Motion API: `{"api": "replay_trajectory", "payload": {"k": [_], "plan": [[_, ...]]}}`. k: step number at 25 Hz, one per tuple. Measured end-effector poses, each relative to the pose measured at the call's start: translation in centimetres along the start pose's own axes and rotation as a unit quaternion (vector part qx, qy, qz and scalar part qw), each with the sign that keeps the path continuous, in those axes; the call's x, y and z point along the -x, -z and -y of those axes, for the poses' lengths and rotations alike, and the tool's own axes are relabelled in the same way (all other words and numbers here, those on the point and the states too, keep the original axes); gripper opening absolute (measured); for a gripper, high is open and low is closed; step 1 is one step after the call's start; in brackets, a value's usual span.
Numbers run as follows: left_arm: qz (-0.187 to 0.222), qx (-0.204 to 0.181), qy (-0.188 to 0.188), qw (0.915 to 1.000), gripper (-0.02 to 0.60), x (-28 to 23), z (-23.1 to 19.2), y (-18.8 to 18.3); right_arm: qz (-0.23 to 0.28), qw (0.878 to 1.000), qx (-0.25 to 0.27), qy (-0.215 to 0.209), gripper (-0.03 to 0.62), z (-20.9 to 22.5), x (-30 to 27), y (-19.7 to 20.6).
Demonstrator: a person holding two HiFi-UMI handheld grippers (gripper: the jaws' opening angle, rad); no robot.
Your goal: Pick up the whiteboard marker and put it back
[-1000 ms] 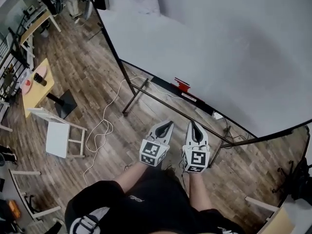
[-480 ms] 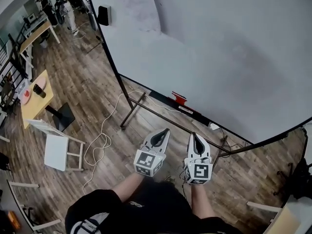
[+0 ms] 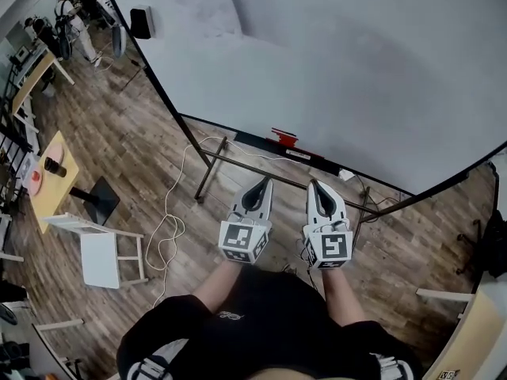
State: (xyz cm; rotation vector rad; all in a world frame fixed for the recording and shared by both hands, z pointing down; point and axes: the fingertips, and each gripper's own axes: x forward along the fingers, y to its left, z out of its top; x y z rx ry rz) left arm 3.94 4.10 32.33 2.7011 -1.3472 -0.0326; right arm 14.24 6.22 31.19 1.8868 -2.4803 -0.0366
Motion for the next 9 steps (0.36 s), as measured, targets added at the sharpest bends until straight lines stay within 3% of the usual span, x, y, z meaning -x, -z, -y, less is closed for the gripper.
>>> {"api": "replay_trajectory", "payload": {"k": [9], "plan": [[0.01, -0.012, 0.008, 0.9999, 0.008, -0.4, 0.3, 0.0, 0.008, 1.0, 0.012, 0.007, 0.003, 0.5, -0.7, -0.5]]}}
